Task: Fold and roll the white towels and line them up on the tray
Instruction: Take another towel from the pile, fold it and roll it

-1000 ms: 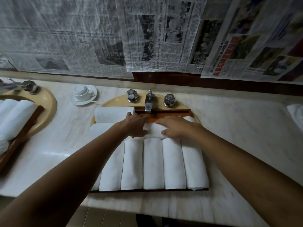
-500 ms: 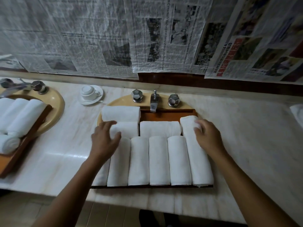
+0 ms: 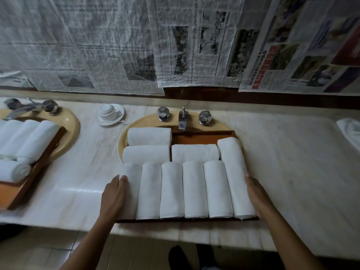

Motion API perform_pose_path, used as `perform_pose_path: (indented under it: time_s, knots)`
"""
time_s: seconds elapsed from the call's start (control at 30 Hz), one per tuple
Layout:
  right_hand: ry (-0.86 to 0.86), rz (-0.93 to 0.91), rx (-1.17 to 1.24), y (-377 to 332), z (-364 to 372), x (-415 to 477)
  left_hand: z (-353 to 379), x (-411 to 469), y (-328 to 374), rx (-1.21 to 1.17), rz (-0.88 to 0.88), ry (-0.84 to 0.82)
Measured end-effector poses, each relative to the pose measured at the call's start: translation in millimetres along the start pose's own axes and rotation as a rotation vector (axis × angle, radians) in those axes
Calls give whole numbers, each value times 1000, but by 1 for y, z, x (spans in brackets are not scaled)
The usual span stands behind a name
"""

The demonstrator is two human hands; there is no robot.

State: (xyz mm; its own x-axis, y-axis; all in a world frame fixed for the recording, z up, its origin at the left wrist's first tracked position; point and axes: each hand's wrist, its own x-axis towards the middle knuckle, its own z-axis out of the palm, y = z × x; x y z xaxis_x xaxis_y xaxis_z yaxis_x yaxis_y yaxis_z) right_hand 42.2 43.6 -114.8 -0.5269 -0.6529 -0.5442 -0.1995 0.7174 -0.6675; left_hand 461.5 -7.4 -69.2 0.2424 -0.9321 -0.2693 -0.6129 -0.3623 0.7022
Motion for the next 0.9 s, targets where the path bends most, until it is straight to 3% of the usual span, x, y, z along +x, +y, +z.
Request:
perform_pose_path:
  time_s: [0.3, 0.43, 0.6, 0.9]
  knots:
    - [9, -12, 66, 25, -20, -7, 10, -22, 3, -46, 6, -61]
    - [53, -75, -29, 26, -30, -10, 18, -26, 7, 52, 120, 104]
    - [82, -186, -100, 25, -61, -4, 47, -50, 51, 56, 304, 175]
    - [154, -318, -193, 66, -178, 49, 178, -103, 162, -6, 479, 70]
